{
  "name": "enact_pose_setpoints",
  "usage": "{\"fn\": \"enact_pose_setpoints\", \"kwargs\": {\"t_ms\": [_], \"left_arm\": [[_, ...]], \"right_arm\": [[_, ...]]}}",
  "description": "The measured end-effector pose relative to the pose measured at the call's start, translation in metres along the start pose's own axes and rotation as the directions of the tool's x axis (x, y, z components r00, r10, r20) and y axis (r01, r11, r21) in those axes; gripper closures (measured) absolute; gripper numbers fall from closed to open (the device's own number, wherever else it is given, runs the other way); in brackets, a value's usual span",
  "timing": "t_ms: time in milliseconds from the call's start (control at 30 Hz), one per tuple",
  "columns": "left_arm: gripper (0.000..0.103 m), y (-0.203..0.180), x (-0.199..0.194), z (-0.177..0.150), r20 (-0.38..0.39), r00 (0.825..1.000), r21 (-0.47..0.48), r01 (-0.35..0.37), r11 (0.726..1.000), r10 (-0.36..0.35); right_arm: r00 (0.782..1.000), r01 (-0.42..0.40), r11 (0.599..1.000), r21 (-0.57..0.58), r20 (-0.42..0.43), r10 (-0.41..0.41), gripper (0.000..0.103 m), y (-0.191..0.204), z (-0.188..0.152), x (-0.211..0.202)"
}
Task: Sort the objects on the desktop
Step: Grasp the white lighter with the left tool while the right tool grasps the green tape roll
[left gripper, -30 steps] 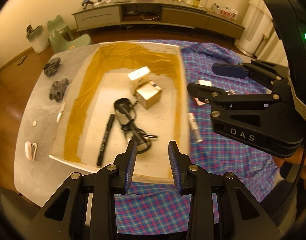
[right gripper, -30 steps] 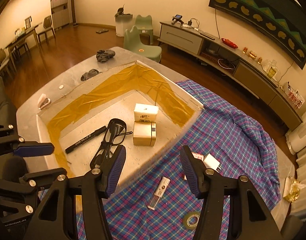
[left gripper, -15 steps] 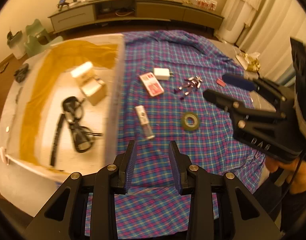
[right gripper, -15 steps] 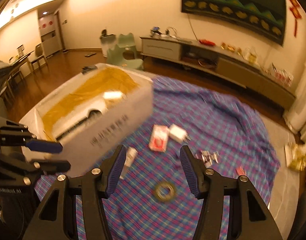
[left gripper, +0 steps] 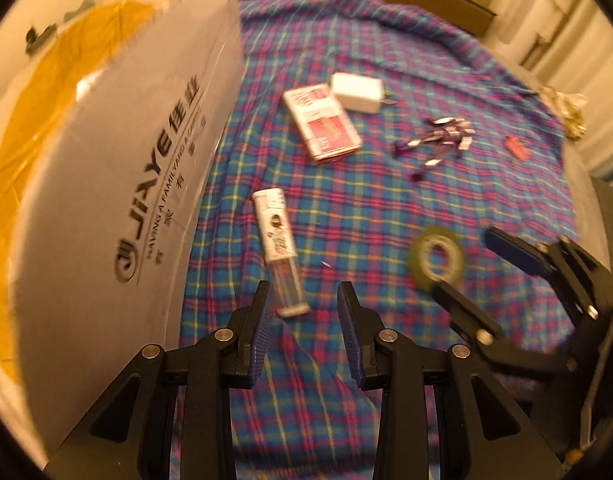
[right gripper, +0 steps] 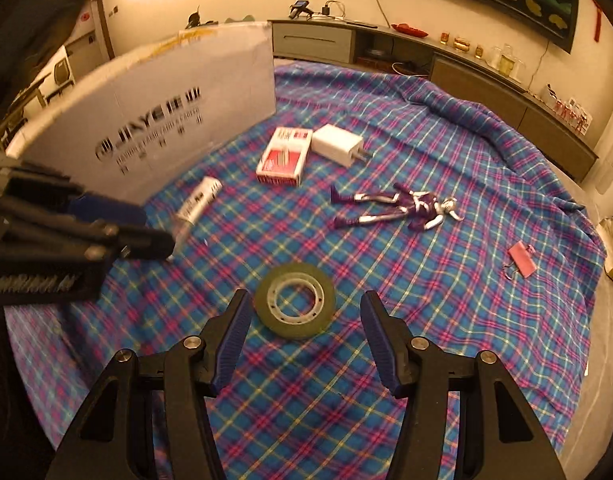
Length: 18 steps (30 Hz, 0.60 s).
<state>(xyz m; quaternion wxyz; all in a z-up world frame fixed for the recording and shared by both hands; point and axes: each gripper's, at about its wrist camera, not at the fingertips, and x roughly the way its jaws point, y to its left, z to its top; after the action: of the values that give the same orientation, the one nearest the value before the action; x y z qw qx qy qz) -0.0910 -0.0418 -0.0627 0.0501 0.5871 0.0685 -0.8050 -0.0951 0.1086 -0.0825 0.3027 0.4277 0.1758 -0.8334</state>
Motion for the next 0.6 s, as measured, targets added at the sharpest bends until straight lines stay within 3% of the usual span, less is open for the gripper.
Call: {"fn": "enact_pose_setpoints", "kwargs": {"t_ms": [200,367,600], "left_arm": [[0.063,0.002,0.016,0.009,0.038,0.998,0.003,-0.047,0.999,0.046],[0.062,0.004,0.015,0.010,0.059,0.998,0.002,-0.038,0.999,0.038],[0.061,0.009,0.012,-0.001,0.111,0.993,0.032,-0.040,0.999,0.036]], "right_arm": [[1.000,-0.020,1.000,-0.002,0.008,0.020,0.045,-0.007,-0.003,0.009],[0.997,-0.078,0.997,0.008,-0.005,0.078,0.048,-0.001,-0.004,0.012],[0.999,-0.051,0.999,0.004,-0.009,0.051,0.054,0.004,-0.004,0.016]]}}
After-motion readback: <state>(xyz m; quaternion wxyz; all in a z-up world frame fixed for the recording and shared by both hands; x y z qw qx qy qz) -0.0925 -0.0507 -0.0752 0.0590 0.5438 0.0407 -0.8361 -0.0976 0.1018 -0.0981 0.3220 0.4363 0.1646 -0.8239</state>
